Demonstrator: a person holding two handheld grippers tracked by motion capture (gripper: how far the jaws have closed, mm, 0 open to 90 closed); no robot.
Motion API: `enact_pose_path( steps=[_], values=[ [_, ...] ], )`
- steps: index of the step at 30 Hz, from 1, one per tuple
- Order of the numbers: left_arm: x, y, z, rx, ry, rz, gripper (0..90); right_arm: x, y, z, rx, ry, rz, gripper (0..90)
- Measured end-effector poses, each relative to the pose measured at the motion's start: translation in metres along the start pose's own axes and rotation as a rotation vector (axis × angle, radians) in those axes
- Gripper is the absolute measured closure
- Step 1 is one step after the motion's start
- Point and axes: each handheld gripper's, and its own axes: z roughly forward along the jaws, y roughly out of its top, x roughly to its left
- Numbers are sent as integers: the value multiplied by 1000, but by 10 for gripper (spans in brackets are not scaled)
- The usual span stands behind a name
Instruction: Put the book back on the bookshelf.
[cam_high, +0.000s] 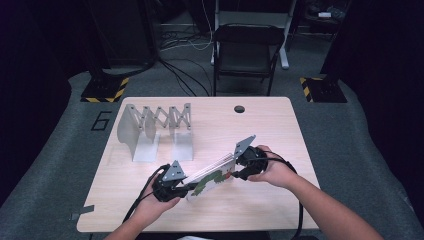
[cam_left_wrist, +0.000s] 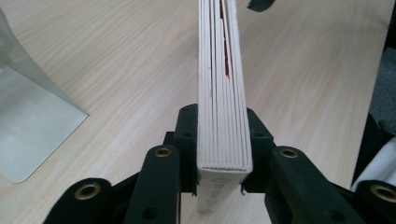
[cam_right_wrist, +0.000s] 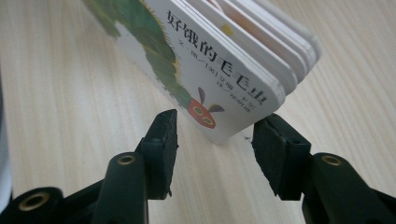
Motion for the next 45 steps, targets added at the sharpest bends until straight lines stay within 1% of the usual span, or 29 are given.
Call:
enact_pose_path(
  steps=[1,3,5,6,7,8,12,14,15,16,18,19,20,21,22,24,26,28,31,33,34,37,38,39,41,42,43,44,45],
  values=[
    [-1,0,0,-2,2,1,742,0,0,0,4,1,9,498],
    [-1,1,-1,2,5,4,744,-1,1,1,5,-5,3,498],
    [-1,1,-4,14,2,26,746,-1,2,1,6,-14,-10,496],
    [-2,1,-4,8,2,24,746,-1,3,1,2,-20,-16,497],
    [-3,1,-6,10,6,37,746,-1,4,0,1,-20,-16,496],
    [-2,1,-8,24,-3,50,746,0,6,-1,-7,-28,-19,496],
    [-1,0,-11,32,-11,57,746,0,12,-3,-30,-40,-26,502],
    [1,-3,-12,30,-21,61,745,1,16,-3,-31,-31,-46,529],
    [2,-3,-12,29,-24,54,744,2,18,-2,-33,-21,-70,538],
    [3,-4,-13,30,-27,52,744,2,19,-2,-26,-23,-84,547],
    [4,-6,-14,30,-22,45,744,4,23,0,-27,-18,-95,551],
    [4,-7,-14,38,-18,51,743,4,24,1,-26,-15,-97,567],
    [5,-8,-14,36,-19,42,742,3,25,2,-24,-17,-93,587],
    [5,-8,-14,36,-9,44,738,2,26,2,-23,-11,-89,595],
    [5,-8,-14,34,2,33,727,1,26,2,-26,-6,-92,605],
    [7,-6,-14,27,4,-1,690,0,26,3,-28,5,-83,617],
    [6,-5,-13,31,14,-14,630,1,27,3,-26,11,-85,632],
    [4,-3,-11,54,23,-11,617,3,29,3,-25,11,-95,641],
    [1,0,-7,64,45,7,598,6,30,3,-25,13,-107,647],
    [-1,1,-5,70,55,7,565,6,31,4,-21,11,-105,646],
    [-1,2,-5,74,44,6,549,6,31,4,-23,14,-105,646],
    [-1,3,-3,80,63,2,513,5,31,4,-23,15,-103,645],
    [-1,4,-2,85,55,-5,513,5,31,4,-24,14,-104,644],
    [-1,5,-2,86,63,-1,513,5,31,4,-24,14,-104,644],
    [0,6,-1,82,68,-8,514,5,31,4,-25,13,-103,643],
    [0,7,-1,89,53,-9,523,5,31,4,-26,12,-104,642],
    [0,8,0,88,63,-7,535,5,31,5,-27,12,-103,642],
    [0,8,1,92,49,-8,551,5,31,5,-26,12,-103,642],
    [-1,9,1,93,45,-10,566,6,32,5,-25,10,-106,642]
  ],
)
